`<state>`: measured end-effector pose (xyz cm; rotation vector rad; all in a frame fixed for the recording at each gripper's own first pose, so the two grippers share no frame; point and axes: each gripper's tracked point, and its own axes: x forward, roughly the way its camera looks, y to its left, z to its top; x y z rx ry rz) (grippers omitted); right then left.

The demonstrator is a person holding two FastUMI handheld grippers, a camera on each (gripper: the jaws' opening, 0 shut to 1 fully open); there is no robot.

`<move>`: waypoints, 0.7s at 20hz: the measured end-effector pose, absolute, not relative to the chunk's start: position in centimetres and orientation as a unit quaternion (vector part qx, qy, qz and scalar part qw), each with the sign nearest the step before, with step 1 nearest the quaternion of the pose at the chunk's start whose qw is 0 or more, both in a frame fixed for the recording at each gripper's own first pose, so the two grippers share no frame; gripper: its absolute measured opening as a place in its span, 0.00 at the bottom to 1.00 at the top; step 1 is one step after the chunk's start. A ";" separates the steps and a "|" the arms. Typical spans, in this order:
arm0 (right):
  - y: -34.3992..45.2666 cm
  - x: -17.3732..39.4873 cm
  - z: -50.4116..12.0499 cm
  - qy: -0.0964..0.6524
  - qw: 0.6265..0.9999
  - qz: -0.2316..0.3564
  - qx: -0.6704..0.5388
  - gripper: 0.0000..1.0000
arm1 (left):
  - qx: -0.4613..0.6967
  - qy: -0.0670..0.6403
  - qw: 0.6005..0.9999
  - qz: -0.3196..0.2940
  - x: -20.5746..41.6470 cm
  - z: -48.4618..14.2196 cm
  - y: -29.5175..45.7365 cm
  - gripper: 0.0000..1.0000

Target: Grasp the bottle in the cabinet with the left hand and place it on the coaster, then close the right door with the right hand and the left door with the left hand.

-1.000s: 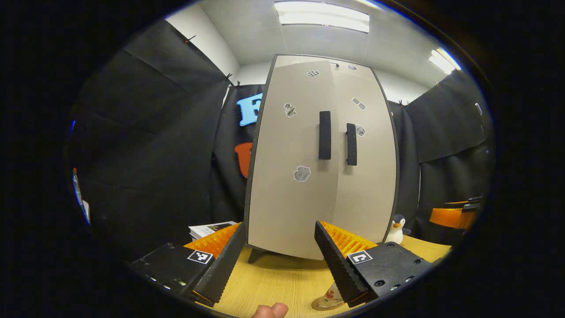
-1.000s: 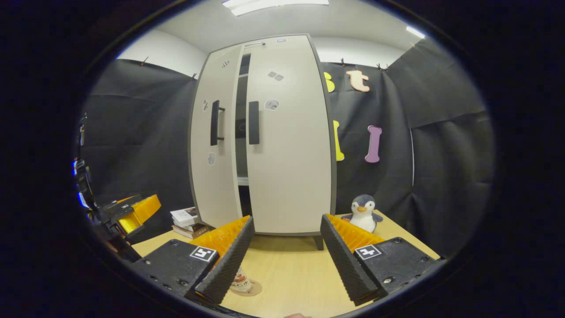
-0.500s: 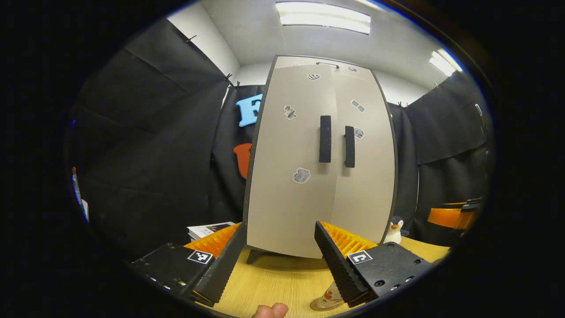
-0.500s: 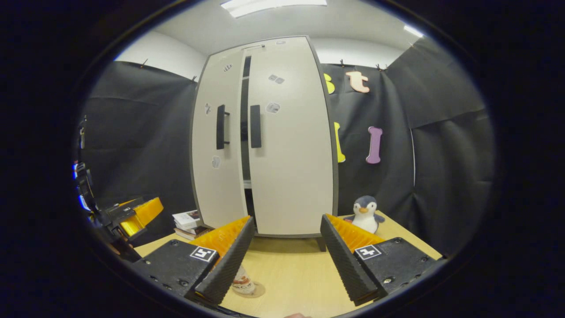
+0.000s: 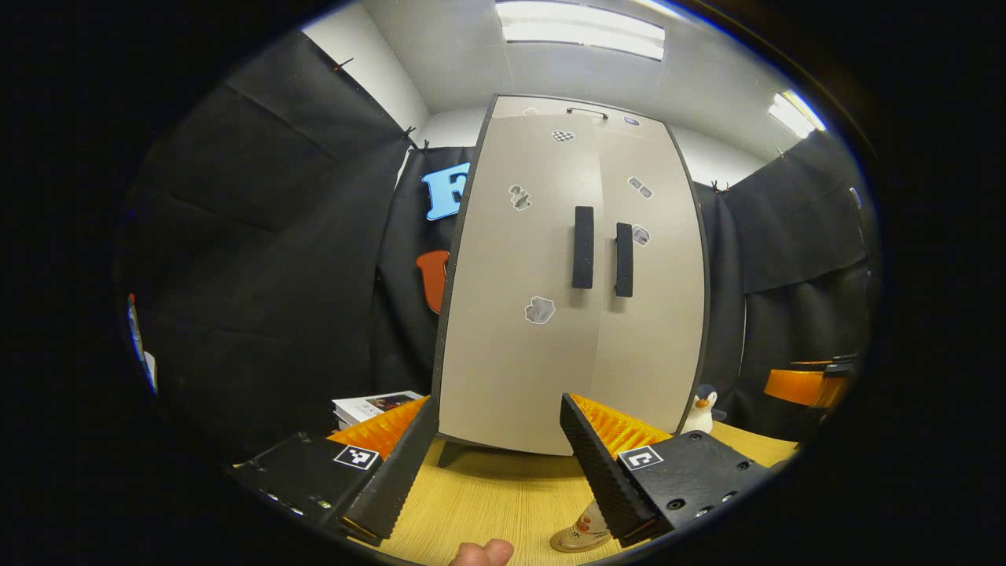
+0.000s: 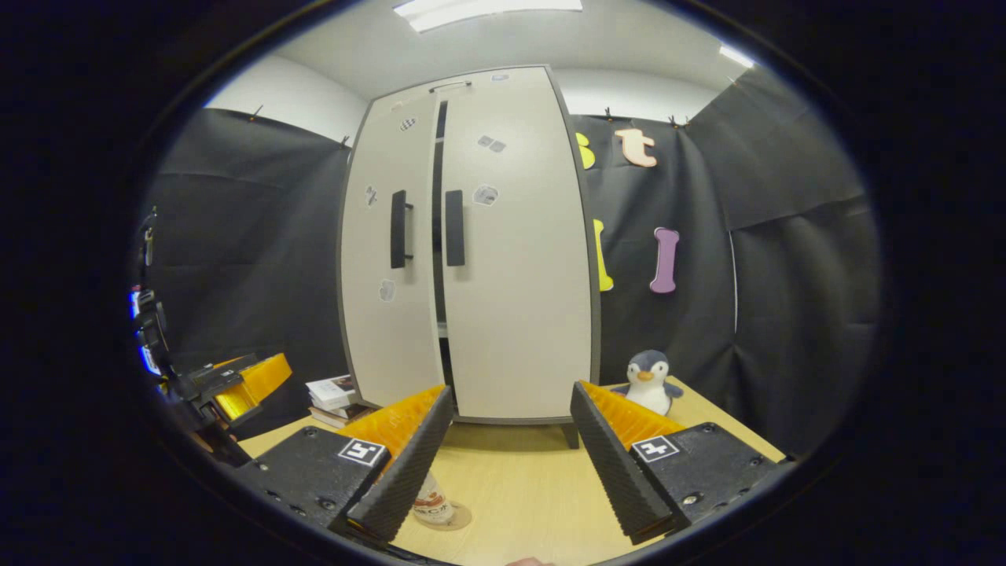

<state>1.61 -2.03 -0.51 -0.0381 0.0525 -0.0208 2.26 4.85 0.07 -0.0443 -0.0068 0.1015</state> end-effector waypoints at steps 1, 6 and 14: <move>-2.0 1.6 -0.5 0.027 0.999 -0.011 -0.017 0.99 | -0.021 -0.003 0.999 0.050 2.2 0.2 4.7 0.99; -2.2 1.6 -0.7 0.032 0.999 -0.014 -0.018 0.99 | -0.021 -0.003 0.999 0.049 2.1 0.0 4.6 0.95; -2.1 1.6 -0.6 0.032 0.999 -0.017 -0.016 0.99 | -0.023 0.009 0.999 0.042 2.4 -0.5 4.2 0.95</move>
